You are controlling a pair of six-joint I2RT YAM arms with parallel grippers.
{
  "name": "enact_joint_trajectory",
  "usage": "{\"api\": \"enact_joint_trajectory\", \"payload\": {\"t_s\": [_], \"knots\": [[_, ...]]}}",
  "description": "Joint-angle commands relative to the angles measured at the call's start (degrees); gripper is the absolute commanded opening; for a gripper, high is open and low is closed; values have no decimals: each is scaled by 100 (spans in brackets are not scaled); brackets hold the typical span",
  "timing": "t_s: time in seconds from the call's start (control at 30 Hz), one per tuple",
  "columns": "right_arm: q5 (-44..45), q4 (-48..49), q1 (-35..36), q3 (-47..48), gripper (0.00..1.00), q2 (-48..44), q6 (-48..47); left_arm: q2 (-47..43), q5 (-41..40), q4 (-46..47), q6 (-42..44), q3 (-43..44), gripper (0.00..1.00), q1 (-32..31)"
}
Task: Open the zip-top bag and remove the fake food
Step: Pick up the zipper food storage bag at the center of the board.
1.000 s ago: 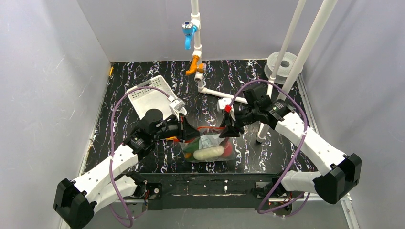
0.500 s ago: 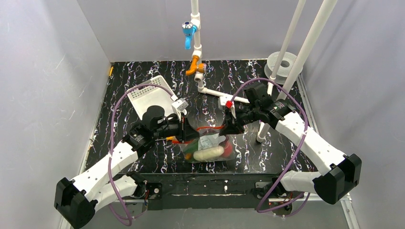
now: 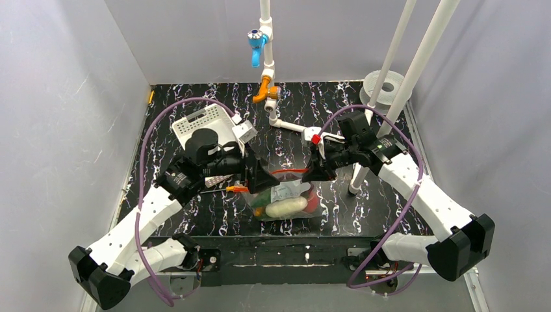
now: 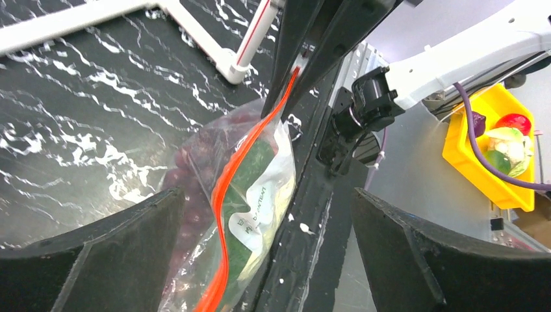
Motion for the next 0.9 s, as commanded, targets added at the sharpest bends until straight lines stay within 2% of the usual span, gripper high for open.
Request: {"api": "enact_joint_trajectory", "payload": {"t_s": [0.0, 0.23, 0.4, 0.67, 0.87], "knots": [[-232, -127, -106, 218, 1, -256, -136, 71, 51, -179, 483, 576, 98, 21], [-358, -235, -107, 238, 1, -273, -256, 603, 462, -270, 662, 1172, 98, 18], [-372, -243, -116, 206, 1, -305, -289, 795, 445, -298, 1087, 1373, 98, -127], [-501, -293, -179, 206, 1, -333, -334, 1296, -249, -871, 2279, 1803, 98, -819], [-534, -258, -218, 142, 1, -395, -346, 1536, -913, -783, 2623, 1855, 95, -1269]]}}
